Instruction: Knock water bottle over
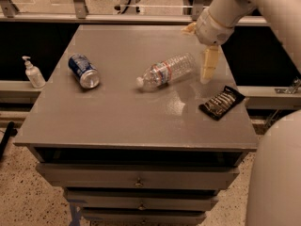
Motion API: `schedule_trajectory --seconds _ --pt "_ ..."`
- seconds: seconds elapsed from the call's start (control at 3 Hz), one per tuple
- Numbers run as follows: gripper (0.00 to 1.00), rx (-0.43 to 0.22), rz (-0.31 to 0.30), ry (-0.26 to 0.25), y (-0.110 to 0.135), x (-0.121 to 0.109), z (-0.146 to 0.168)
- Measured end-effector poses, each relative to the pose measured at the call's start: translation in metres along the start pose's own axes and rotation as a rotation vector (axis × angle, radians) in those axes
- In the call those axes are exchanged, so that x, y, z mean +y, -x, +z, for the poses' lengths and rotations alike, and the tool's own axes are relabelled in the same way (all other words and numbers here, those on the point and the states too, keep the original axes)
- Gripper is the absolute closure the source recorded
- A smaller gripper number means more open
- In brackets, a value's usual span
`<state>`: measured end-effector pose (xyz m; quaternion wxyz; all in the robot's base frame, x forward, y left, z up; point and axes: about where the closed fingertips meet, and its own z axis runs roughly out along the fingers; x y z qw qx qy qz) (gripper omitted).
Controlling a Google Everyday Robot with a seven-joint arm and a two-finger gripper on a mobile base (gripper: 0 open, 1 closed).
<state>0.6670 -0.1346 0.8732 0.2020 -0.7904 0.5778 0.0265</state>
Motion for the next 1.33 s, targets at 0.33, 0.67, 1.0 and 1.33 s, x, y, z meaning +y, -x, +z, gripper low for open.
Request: schedule_trajectory --seconds 0.33,0.67,1.0,1.33 --pt "0.0 -0.129 0.257 -0.175 -0.04 -0.009 -0.032" --pt "0.0 -0.249 0.472 -0.315 -0.08 -0.01 -0.057" --pt "0.0 -0.266 0.516 -0.343 -0.089 -0.008 -0.064" --pt "0.0 -0.266 0.516 -0.343 -0.089 -0.009 -0.064"
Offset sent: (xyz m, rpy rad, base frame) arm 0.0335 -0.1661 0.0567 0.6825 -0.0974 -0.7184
